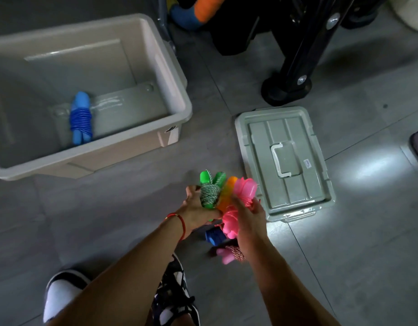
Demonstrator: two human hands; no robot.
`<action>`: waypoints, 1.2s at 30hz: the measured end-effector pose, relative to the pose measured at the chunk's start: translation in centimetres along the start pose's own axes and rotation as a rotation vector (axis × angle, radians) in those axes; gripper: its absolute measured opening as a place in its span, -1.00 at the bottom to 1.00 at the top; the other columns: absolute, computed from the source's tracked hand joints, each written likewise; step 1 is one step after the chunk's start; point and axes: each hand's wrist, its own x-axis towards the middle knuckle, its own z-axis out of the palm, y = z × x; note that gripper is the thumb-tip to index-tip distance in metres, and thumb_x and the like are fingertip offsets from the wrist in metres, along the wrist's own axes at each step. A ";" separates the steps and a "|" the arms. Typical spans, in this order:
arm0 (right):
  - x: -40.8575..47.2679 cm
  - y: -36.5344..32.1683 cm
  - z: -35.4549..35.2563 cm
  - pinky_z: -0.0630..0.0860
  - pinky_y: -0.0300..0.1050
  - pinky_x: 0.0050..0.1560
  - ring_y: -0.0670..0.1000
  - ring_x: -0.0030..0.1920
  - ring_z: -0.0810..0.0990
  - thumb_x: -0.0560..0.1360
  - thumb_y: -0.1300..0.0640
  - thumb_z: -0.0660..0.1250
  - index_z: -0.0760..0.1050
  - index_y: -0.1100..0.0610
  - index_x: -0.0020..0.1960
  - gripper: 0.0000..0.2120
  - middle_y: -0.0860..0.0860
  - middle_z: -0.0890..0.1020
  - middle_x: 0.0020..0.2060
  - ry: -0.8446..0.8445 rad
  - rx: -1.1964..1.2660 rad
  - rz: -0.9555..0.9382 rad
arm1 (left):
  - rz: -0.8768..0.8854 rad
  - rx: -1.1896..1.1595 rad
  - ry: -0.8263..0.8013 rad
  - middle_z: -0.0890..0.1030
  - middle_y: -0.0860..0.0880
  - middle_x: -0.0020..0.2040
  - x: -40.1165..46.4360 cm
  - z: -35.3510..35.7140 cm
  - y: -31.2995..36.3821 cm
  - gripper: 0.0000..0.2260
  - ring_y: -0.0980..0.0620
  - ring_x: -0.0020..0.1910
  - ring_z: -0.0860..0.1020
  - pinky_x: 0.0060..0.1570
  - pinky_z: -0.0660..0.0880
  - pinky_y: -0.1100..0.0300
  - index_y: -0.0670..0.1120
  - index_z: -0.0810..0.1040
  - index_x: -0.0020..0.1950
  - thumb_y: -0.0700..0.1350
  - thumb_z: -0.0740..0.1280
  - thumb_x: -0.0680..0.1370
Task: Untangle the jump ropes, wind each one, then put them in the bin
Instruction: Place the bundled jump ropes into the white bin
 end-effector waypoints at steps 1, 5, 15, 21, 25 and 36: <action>-0.7 -0.5 -0.4 0.52 -0.09 -0.38 0.12 -0.35 0.65 0.53 -0.03 0.45 0.58 0.13 0.11 -0.73 0.18 0.72 -0.20 -0.038 0.030 -0.035 | 0.023 -0.040 0.006 0.56 -0.06 0.13 -0.7 -0.5 0.1 -0.11 -0.04 0.06 0.61 0.05 0.64 -0.10 0.10 0.19 0.26 0.05 0.62 0.07; -3.9 -4.0 -1.2 0.54 -0.03 -0.37 0.13 -0.34 0.62 0.54 0.08 0.43 0.57 0.09 0.15 -0.79 0.17 0.67 -0.24 -0.171 0.198 -0.169 | 0.187 -0.021 0.075 0.55 0.06 0.10 -4.5 -3.0 1.9 -0.19 0.07 0.05 0.56 0.04 0.59 0.07 0.02 0.19 0.26 -0.08 0.68 0.24; -4.5 -20.7 10.8 0.46 -0.11 -0.56 0.04 -0.48 0.56 0.42 0.28 0.54 0.52 0.18 0.19 -0.62 0.05 0.63 -0.34 -0.496 0.118 -0.550 | 0.570 -0.356 0.119 0.63 -0.20 -0.04 -11.6 -17.9 11.0 -0.70 -0.12 -0.04 0.59 0.10 0.55 -0.07 -0.20 0.56 0.15 -0.03 0.44 0.54; 0.4 -24.1 22.4 0.38 -0.25 -0.64 -0.09 -0.58 0.55 0.36 0.23 0.59 0.55 0.07 0.13 -0.61 0.06 0.66 -0.29 -0.501 -0.222 -0.506 | 0.254 -0.312 0.533 0.73 -0.11 -0.10 -4.9 -25.3 11.3 -0.85 -0.05 -0.13 0.68 0.05 0.64 -0.15 -0.11 0.69 -0.13 -0.11 0.60 0.41; 4.7 -21.8 27.2 0.34 -0.29 -0.65 -0.04 -0.67 0.50 0.36 0.17 0.59 0.55 0.09 0.08 -0.65 0.11 0.63 -0.37 -0.485 -0.393 -0.380 | 0.104 -0.175 0.548 0.70 -0.07 -0.02 0.6 -26.6 9.3 -0.84 -0.01 -0.06 0.64 -0.08 0.54 0.13 -0.07 0.60 -0.18 -0.16 0.57 0.43; 9.6 -21.0 31.8 0.52 0.04 0.28 0.13 0.22 0.56 0.42 0.08 0.50 0.39 0.09 0.42 -0.38 0.07 0.54 0.26 -0.396 -0.547 -0.370 | 0.148 -0.015 0.633 0.57 -0.16 0.33 3.5 -30.8 6.0 -0.51 -0.13 0.20 0.59 0.19 0.57 0.00 -0.07 0.49 0.42 -0.32 0.38 0.50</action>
